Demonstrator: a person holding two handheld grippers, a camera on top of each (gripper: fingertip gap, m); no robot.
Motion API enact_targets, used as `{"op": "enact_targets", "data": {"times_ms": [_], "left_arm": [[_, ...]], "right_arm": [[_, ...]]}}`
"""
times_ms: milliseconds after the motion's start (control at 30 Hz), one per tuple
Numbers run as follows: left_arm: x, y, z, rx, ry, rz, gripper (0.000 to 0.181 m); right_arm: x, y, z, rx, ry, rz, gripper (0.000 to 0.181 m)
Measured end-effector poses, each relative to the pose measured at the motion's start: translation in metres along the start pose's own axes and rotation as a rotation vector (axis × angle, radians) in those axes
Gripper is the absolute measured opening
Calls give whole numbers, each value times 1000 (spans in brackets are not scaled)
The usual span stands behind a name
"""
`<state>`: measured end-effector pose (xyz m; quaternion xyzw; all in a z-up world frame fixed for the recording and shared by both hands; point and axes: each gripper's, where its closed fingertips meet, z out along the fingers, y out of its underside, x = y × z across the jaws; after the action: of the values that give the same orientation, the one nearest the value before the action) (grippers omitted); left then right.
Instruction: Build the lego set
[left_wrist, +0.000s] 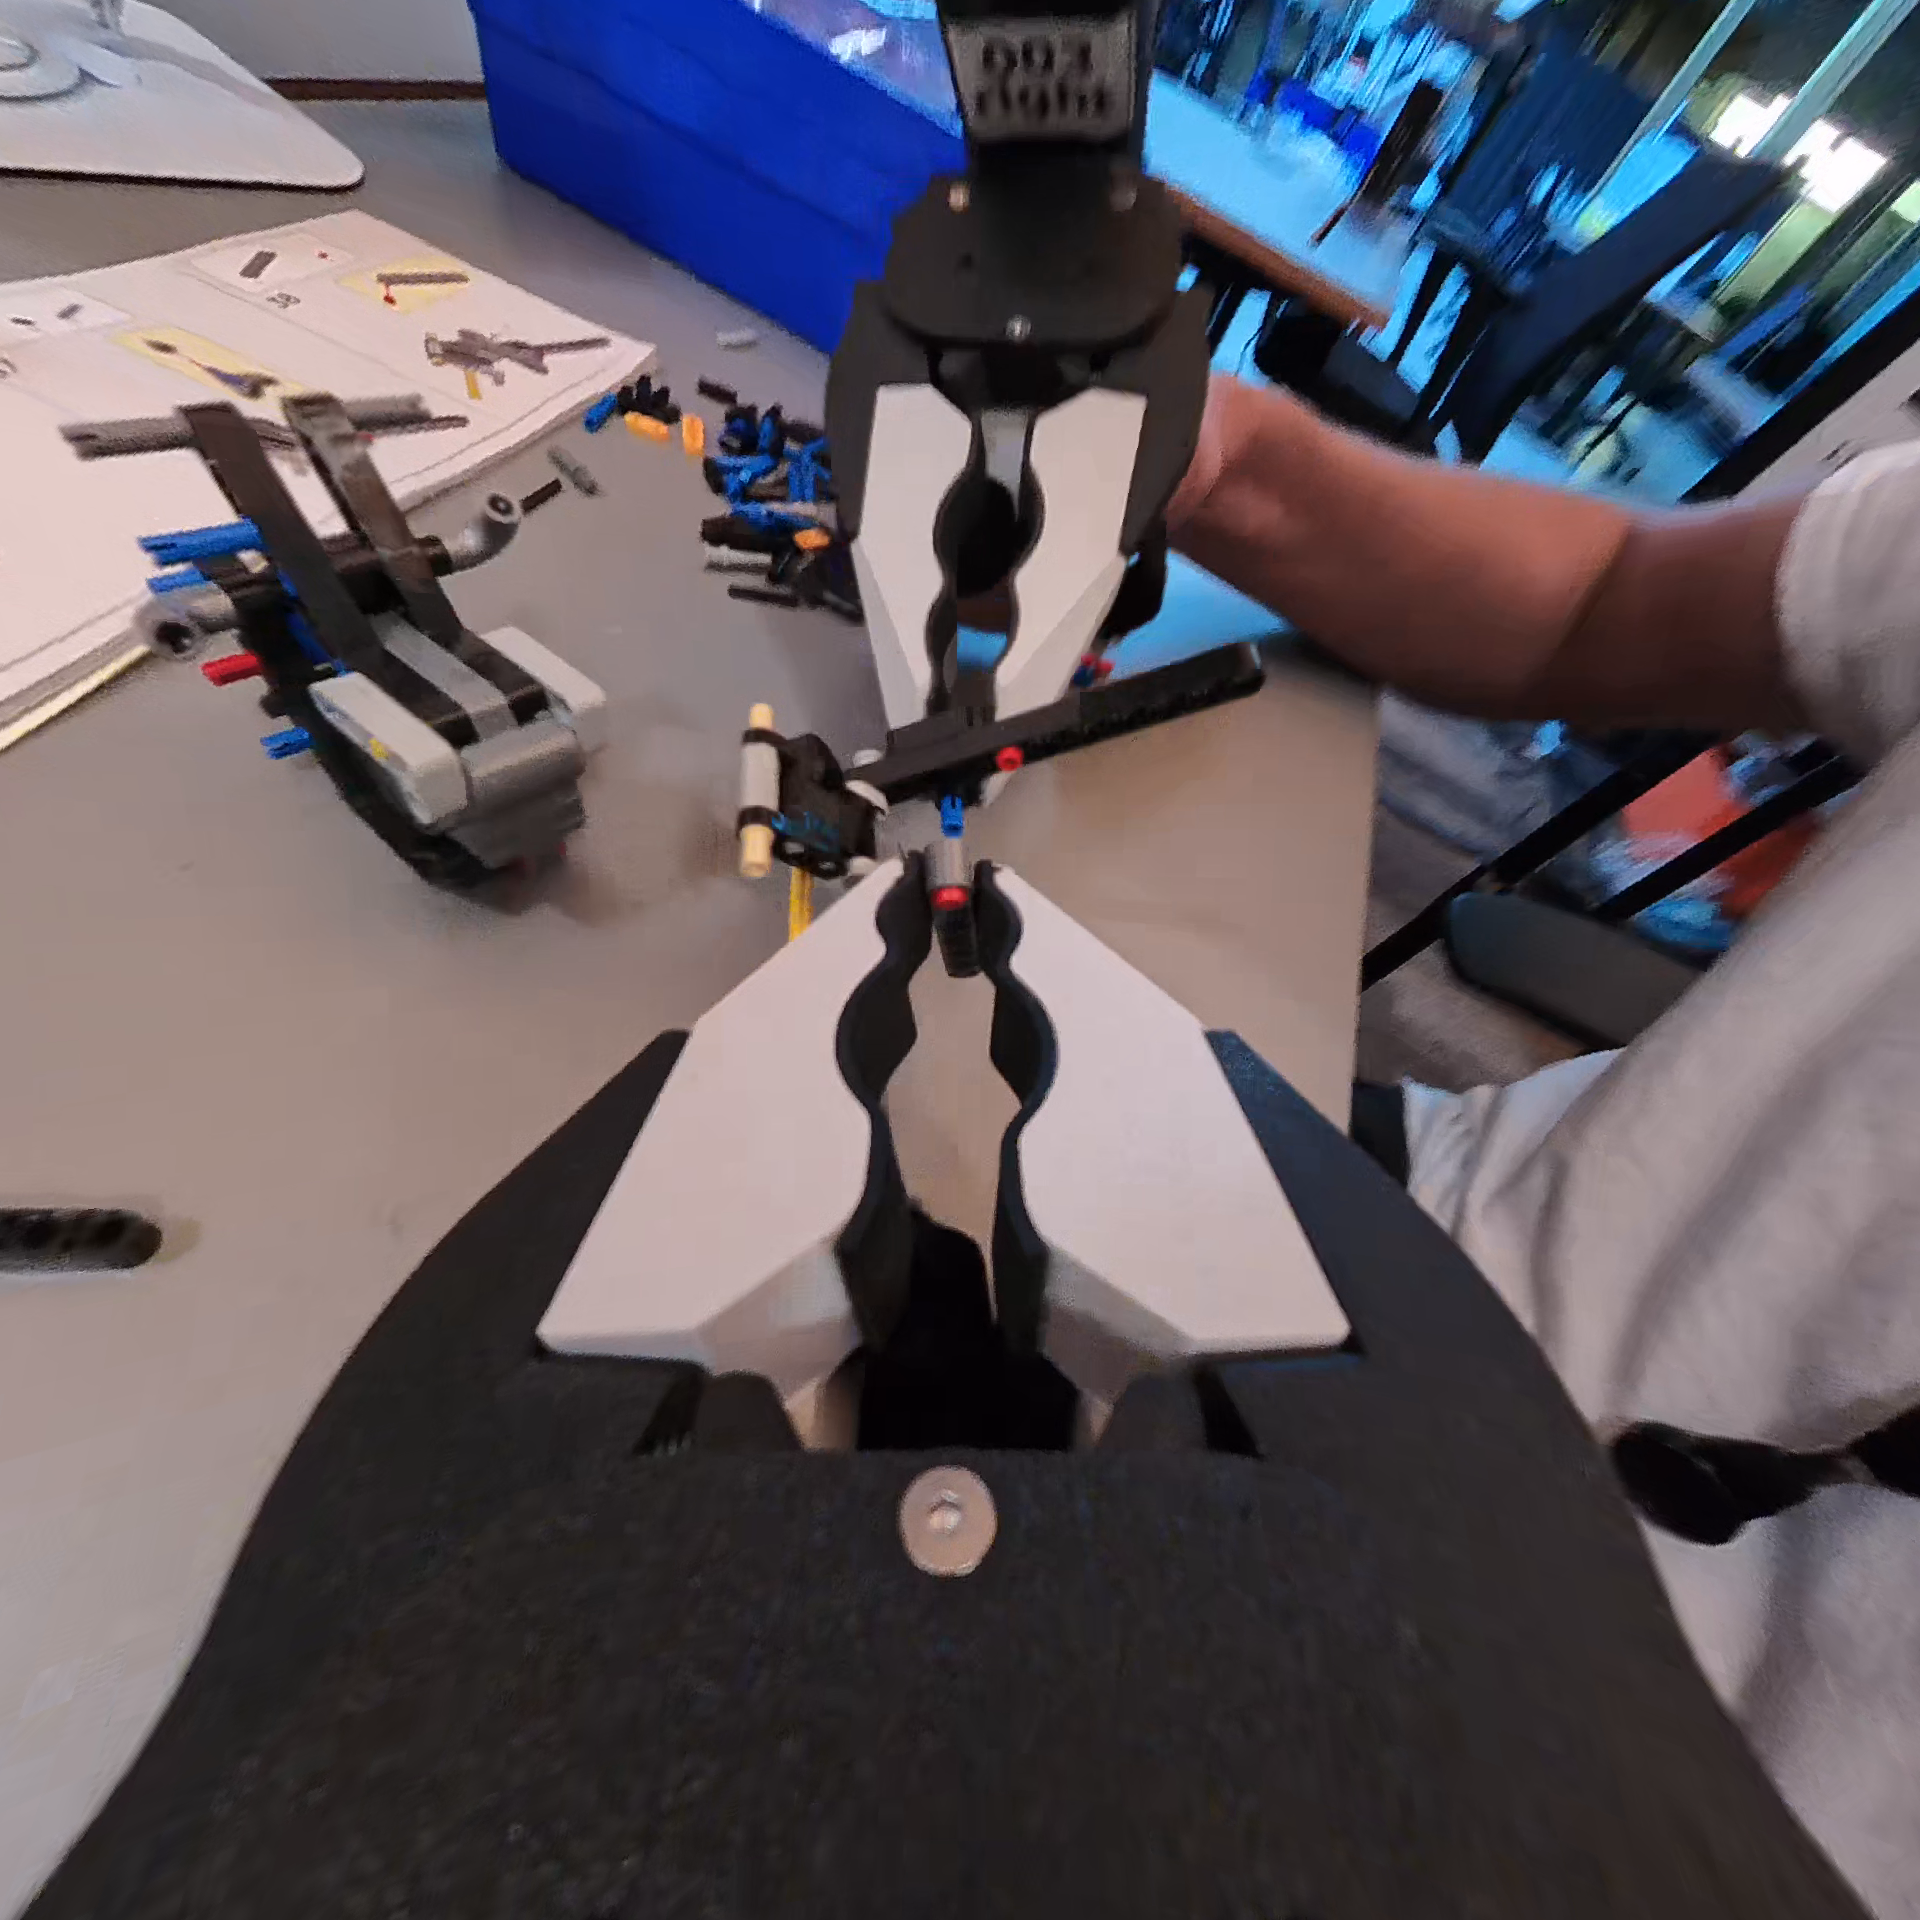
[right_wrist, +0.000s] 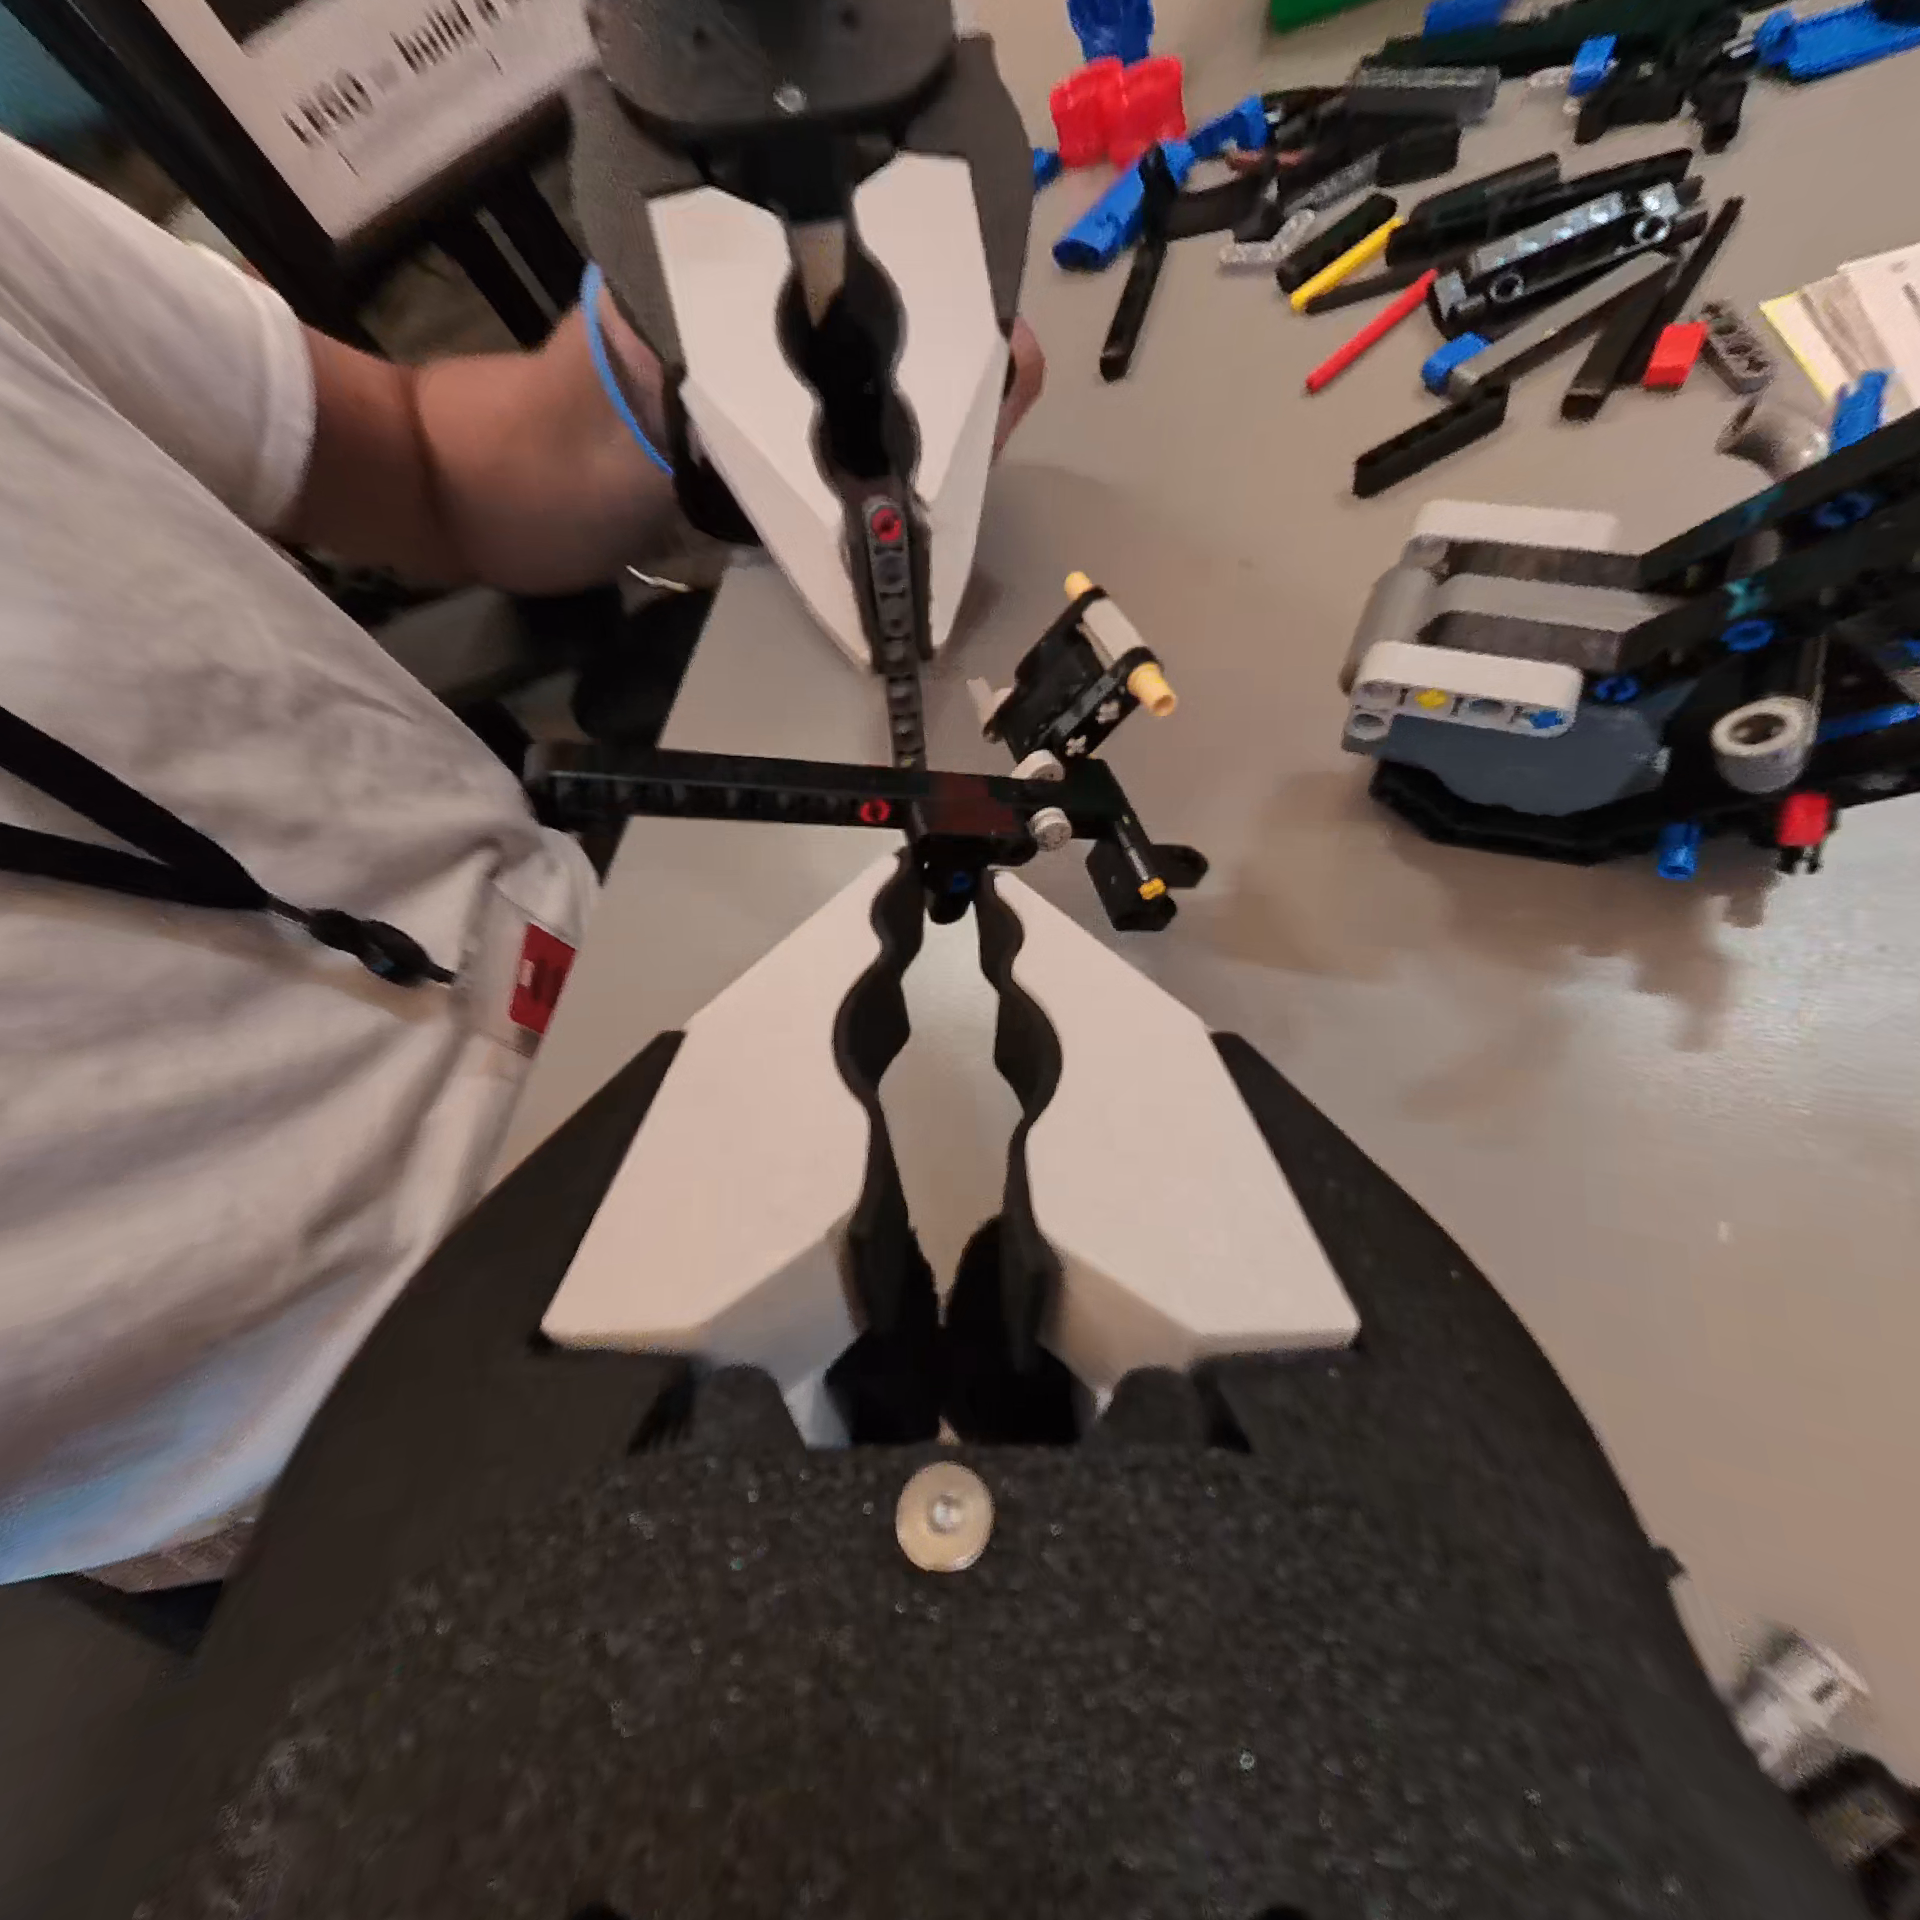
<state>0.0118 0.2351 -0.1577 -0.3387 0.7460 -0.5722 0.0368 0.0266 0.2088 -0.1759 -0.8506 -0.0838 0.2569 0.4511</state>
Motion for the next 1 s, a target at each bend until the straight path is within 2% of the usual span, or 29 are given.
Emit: {"op": "enact_targets", "data": {"times_ms": [133, 233, 333, 500, 667, 767, 1000], "left_arm": [[8, -11, -5, 46, 91, -95, 6], [15, -13, -4, 9, 124, -123, 6], [16, -7, 0, -58, 117, -107, 6], [15, -9, 2, -48, 130, -112, 6], [18, -7, 5, -15, 157, -119, 6], [24, -14, 0, 50, 174, -89, 6], [30, -25, -14, 114, 117, -21, 6]], "right_arm": [[-13, -7, 2, 35, -69, 25, 9], [-15, -1, 10, -18, -41, -26, 8], [-21, -5, 12, -1, -53, -37, 7], [-20, -2, 10, -25, 3, -74, 7], [-29, -7, 5, 66, -66, -19, 7], [-36, -10, 0, 133, -112, 16, 6], [-34, -20, -22, 224, -106, 48, 6]]}}
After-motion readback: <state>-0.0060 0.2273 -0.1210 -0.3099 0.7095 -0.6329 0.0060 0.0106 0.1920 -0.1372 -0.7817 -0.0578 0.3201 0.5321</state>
